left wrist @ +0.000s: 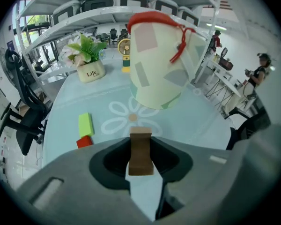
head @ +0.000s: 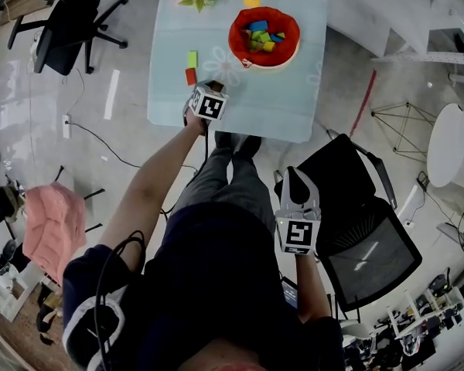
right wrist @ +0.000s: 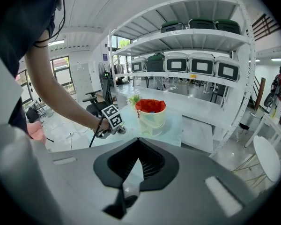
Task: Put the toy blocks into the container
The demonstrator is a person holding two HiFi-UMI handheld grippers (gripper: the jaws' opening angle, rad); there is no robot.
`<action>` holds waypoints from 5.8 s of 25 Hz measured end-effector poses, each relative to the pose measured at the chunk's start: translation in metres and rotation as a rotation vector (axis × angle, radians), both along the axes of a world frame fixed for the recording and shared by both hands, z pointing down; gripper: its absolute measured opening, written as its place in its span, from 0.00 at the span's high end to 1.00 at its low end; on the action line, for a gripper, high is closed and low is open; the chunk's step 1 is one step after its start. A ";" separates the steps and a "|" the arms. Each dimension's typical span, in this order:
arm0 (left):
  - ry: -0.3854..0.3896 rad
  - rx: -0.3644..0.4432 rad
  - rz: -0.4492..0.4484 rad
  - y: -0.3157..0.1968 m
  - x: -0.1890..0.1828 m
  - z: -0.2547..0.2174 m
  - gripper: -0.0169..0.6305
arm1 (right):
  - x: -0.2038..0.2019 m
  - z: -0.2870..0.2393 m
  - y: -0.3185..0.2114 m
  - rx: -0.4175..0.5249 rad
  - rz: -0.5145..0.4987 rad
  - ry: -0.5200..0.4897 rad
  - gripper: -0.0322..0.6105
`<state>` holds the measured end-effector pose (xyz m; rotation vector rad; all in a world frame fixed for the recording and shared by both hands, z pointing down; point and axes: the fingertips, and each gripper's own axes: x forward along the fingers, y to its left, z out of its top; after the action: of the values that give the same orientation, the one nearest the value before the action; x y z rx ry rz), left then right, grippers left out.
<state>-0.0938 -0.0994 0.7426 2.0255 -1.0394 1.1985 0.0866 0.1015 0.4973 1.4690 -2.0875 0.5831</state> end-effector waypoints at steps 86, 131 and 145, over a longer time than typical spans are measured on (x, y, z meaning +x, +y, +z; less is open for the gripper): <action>0.101 0.220 0.378 -0.102 0.092 -0.210 0.52 | 0.024 -0.004 0.010 0.005 0.062 -0.006 0.95; -0.090 -0.070 -0.159 -0.094 -0.101 0.014 0.55 | 0.001 0.029 0.014 -0.135 -0.001 0.031 0.95; -0.027 -0.107 -0.251 -0.103 -0.101 0.031 0.64 | 0.001 0.037 0.007 -0.155 0.003 0.027 0.95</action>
<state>-0.1950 -0.2023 0.7736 1.7431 -1.1773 1.1266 0.0876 0.1084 0.5338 1.3851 -1.9730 0.7057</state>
